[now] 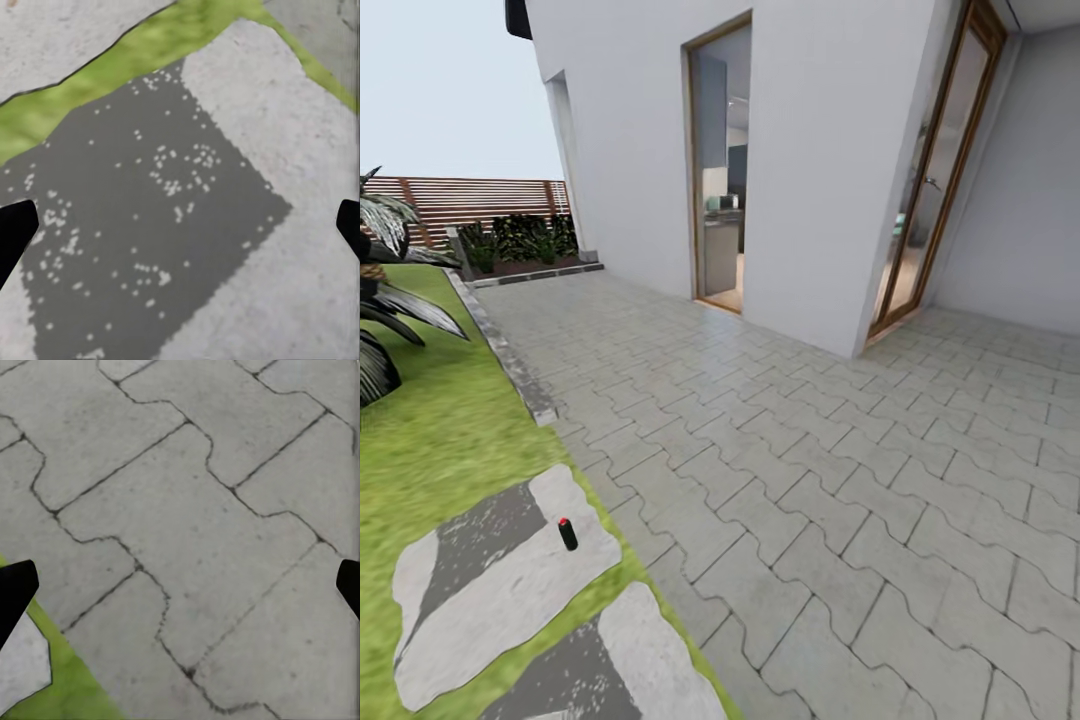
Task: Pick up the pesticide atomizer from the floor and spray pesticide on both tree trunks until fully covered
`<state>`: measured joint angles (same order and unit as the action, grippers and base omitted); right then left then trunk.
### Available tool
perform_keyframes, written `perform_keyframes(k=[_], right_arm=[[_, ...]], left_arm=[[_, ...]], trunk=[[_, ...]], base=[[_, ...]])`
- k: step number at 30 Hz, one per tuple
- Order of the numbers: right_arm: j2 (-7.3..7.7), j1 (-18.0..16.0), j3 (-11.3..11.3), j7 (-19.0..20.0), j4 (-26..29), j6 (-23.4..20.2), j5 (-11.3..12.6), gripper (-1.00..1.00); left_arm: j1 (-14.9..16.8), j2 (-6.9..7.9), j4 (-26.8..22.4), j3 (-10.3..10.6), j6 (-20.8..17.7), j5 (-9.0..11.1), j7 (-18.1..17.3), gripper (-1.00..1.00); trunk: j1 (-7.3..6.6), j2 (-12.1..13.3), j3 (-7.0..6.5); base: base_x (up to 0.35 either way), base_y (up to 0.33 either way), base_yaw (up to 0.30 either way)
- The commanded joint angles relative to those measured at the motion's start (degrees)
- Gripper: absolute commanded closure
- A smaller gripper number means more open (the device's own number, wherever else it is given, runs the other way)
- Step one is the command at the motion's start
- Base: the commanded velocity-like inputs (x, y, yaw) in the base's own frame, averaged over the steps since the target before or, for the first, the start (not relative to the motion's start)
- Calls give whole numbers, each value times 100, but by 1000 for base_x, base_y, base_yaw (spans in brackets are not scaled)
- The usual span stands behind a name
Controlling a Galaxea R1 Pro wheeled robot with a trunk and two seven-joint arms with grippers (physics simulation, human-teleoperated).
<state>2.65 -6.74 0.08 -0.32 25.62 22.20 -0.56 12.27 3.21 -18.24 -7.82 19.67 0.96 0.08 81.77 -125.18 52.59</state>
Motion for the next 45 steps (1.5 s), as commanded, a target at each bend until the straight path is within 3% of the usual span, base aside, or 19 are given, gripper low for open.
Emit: perform_keyframes(k=[1,22,45], right_arm=[[0,-3,1,-3,-4,17,-6,-100],[-11,-3,1,-3,-4,16,-6,-100],[-11,-3,2,5,-4,13,-7,-100]], left_arm=[[4,-2,5,-4,19,9,1,-100],[4,-3,5,-3,19,9,1,-100],[4,-4,5,-8,19,9,1,-100]], trunk=[[2,-2,5],[2,-2,5],[2,-2,5]], base=[[287,-207,171],[286,-208,251],[277,-226,11]])
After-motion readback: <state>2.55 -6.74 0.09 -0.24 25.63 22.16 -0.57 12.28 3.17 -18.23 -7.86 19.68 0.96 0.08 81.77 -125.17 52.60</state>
